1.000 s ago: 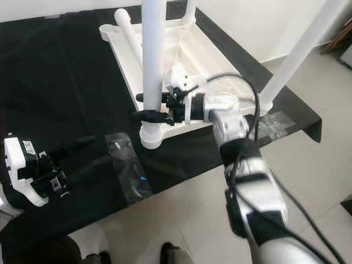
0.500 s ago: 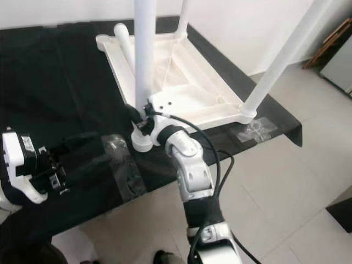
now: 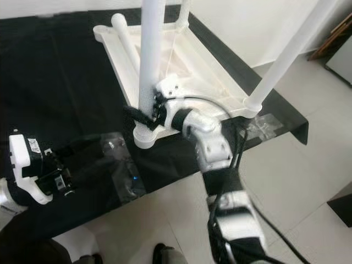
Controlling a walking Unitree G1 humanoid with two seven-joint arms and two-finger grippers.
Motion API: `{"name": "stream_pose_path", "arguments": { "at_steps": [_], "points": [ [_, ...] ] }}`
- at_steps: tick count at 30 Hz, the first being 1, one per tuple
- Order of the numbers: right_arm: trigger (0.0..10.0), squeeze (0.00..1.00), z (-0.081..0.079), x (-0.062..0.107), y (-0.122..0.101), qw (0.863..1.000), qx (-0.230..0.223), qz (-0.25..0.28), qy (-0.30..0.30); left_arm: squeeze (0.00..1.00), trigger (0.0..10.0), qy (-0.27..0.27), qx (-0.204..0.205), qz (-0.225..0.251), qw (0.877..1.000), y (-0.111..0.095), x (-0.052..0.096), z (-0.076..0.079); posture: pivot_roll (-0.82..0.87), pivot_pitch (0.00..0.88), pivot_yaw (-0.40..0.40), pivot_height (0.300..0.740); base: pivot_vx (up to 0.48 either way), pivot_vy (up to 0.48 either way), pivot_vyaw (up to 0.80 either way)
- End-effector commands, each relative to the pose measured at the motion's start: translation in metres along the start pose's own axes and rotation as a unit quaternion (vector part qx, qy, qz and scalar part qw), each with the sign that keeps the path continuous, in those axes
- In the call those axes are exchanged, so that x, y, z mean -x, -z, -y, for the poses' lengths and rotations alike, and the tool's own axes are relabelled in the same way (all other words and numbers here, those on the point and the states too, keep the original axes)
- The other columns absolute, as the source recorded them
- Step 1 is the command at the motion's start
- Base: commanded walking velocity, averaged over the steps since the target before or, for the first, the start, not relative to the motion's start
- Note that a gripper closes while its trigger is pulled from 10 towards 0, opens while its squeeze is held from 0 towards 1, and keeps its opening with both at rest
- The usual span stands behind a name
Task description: Building children table
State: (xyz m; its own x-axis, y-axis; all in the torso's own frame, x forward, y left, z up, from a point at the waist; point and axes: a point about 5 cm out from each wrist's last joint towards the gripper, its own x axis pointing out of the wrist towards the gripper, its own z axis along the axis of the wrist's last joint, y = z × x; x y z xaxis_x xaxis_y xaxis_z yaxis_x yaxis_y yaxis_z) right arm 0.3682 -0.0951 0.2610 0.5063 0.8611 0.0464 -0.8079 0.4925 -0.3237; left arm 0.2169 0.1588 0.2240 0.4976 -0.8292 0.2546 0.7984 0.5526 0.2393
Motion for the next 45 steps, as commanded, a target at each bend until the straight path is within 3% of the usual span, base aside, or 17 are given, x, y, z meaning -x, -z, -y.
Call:
{"name": "stream_pose_path", "arguments": {
  "at_steps": [1, 3, 5, 6, 7, 13, 21, 27, 29, 30, 31, 32, 34, 37, 42, 43, 45],
  "points": [
    [10.0, 0.00, 0.001, 0.003, 0.007, 0.999, 0.001, -0.015, -0.042, 0.00, 10.0, 0.010, 0.000, 0.001, 1.000, 0.000, -0.002, 0.007, 0.10, 0.251, -0.127, 0.740, 0.000, 0.000, 0.00],
    [10.0, 0.00, 0.005, 0.005, 0.007, 0.995, 0.001, -0.024, -0.095, 0.00, 10.0, 0.012, 0.000, 0.000, 1.000, 0.000, -0.003, 0.008, 0.10, 0.253, -0.135, 0.740, 0.000, 0.000, 0.00],
    [10.0, 0.00, 0.005, 0.005, 0.007, 0.995, 0.001, -0.024, -0.095, 0.00, 10.0, 0.012, 0.000, 0.000, 1.000, 0.000, -0.003, 0.008, 0.10, 0.253, -0.135, 0.740, 0.000, 0.000, 0.00],
    [7.5, 0.00, 0.009, 0.005, 0.004, 0.994, -0.001, -0.023, -0.105, 0.00, 10.0, 0.012, 0.000, 0.000, 1.000, 0.000, -0.003, 0.008, 0.10, 0.260, -0.138, 0.740, 0.000, 0.000, 0.00],
    [0.0, 0.00, 0.015, 0.006, 0.000, 0.994, -0.011, -0.012, -0.108, 0.00, 10.0, 0.012, 0.000, 0.000, 1.000, 0.000, -0.002, 0.008, 0.10, 0.261, -0.137, 0.740, 0.000, 0.000, 0.00],
    [0.0, 0.00, 0.024, 0.008, -0.011, 0.990, -0.029, 0.015, -0.136, 0.00, 10.0, 0.008, -0.001, -0.004, 1.000, -0.002, 0.000, 0.007, 0.11, 0.269, -0.137, 0.740, 0.000, 0.000, 0.00],
    [0.0, 0.00, 0.025, 0.015, -0.002, 0.988, -0.028, 0.005, -0.153, 0.00, 10.0, 0.004, -0.003, -0.007, 1.000, -0.003, 0.001, 0.005, 0.10, 0.272, -0.132, 0.740, 0.000, 0.000, 0.00],
    [0.0, 0.00, 0.027, 0.017, 0.010, 0.997, -0.030, -0.005, -0.070, 0.00, 10.0, 0.004, -0.003, -0.007, 1.000, -0.003, 0.002, 0.005, 0.08, 0.276, -0.142, 0.740, 0.000, 0.000, 0.00],
    [0.0, 0.00, 0.011, 0.009, 0.036, 0.996, -0.062, -0.026, 0.054, 0.00, 10.0, 0.004, -0.002, -0.009, 1.000, -0.002, 0.004, 0.005, 0.07, 0.275, -0.138, 0.740, 0.000, 0.000, 0.00],
    [0.0, 0.00, 0.011, 0.009, 0.036, 0.996, -0.062, -0.026, 0.054, 0.00, 10.0, 0.004, -0.002, -0.009, 1.000, -0.002, 0.004, 0.005, 0.07, 0.275, -0.138, 0.740, 0.000, 0.000, 0.00],
    [0.0, 0.00, -0.018, -0.001, 0.057, 0.981, -0.104, -0.050, 0.154, 0.00, 10.0, 0.005, -0.001, -0.012, 1.000, -0.001, 0.005, 0.005, 0.07, 0.280, -0.121, 0.740, 0.000, 0.000, 0.00],
    [0.0, 0.00, -0.018, -0.001, 0.057, 0.981, -0.104, -0.050, 0.154, 0.00, 10.0, 0.005, -0.001, -0.012, 1.000, -0.001, 0.005, 0.005, 0.07, 0.280, -0.121, 0.740, 0.000, 0.000, 0.00],
    [0.0, 0.00, -0.069, -0.010, 0.075, 0.960, -0.145, -0.084, 0.226, 0.00, 10.0, 0.005, 0.000, -0.014, 1.000, -0.001, 0.006, 0.003, 0.08, 0.271, -0.110, 0.740, 0.000, 0.000, 0.00],
    [0.0, 0.00, -0.079, -0.014, 0.077, 0.957, -0.152, -0.089, 0.229, 0.00, 10.0, 0.004, -0.001, -0.012, 1.000, -0.002, 0.006, 0.002, 0.08, 0.269, -0.108, 0.740, 0.000, 0.000, 0.00],
    [0.0, 0.00, -0.067, -0.022, 0.066, 0.968, -0.112, -0.082, 0.210, 0.00, 10.0, 0.002, -0.004, -0.010, 1.000, -0.001, 0.006, 0.000, 0.07, 0.248, -0.111, 0.740, 0.000, 0.000, 0.00],
    [10.0, 0.00, -0.063, -0.023, 0.061, 0.968, -0.105, -0.082, 0.212, 0.00, 10.0, 0.003, -0.002, -0.010, 1.000, 0.000, 0.006, 0.001, 0.08, 0.243, -0.107, 0.740, 0.000, 0.000, 0.00],
    [10.0, 0.00, -0.061, -0.023, 0.058, 0.968, -0.100, -0.082, 0.215, 0.00, 10.0, 0.005, -0.001, -0.010, 1.000, 0.001, 0.005, 0.002, 0.08, 0.242, -0.105, 0.740, 0.000, 0.000, 0.00]
  ]
}}
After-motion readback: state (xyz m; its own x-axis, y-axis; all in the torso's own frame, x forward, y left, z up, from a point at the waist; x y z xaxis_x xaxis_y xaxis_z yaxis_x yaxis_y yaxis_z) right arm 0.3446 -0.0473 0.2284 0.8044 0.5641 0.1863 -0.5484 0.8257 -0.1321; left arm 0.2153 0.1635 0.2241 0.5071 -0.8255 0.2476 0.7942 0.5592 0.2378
